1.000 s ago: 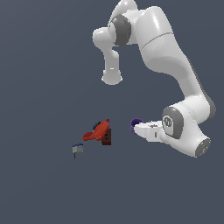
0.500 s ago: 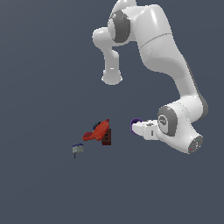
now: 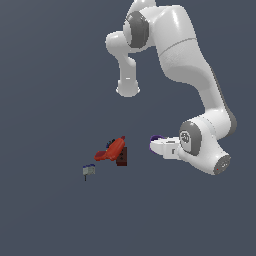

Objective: Pick up a designated object from a clutter of objects.

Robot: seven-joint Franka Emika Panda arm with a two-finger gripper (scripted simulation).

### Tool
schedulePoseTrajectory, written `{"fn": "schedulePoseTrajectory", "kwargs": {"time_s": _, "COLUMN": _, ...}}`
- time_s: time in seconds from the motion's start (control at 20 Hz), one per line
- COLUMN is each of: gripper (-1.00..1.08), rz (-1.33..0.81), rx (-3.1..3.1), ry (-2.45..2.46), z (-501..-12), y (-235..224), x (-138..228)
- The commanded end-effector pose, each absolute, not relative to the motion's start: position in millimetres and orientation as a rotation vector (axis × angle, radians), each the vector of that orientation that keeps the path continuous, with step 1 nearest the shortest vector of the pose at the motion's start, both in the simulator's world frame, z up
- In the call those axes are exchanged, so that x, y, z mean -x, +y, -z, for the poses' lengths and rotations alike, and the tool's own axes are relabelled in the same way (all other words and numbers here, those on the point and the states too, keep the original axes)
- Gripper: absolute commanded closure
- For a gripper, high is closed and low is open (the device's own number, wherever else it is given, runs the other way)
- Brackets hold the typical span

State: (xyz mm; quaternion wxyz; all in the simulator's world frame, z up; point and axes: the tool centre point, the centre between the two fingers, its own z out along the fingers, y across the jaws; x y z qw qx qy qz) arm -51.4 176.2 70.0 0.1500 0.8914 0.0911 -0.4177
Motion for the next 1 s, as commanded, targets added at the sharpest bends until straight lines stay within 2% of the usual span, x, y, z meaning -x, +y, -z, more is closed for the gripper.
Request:
{"fn": "schedulePoseTrajectory", "kwargs": {"time_s": 0.0, "gripper": 1.08, "rz": 1.201, "rx": -2.561, "ry": 0.262, "z": -69.6, "y": 176.2, "x": 51.6}}
{"fn": "schedulePoseTrajectory", "kwargs": {"time_s": 0.5, "gripper": 1.08, "rz": 1.200, "rx": -2.561, "ry": 0.262, "z": -78.7, "y": 171.7, "x": 54.6}}
{"fn": "schedulePoseTrajectory", "kwargs": {"time_s": 0.95, "gripper": 1.08, "rz": 1.200, "rx": -2.561, "ry": 0.261, "z": -119.1, "y": 150.9, "x": 69.2}}
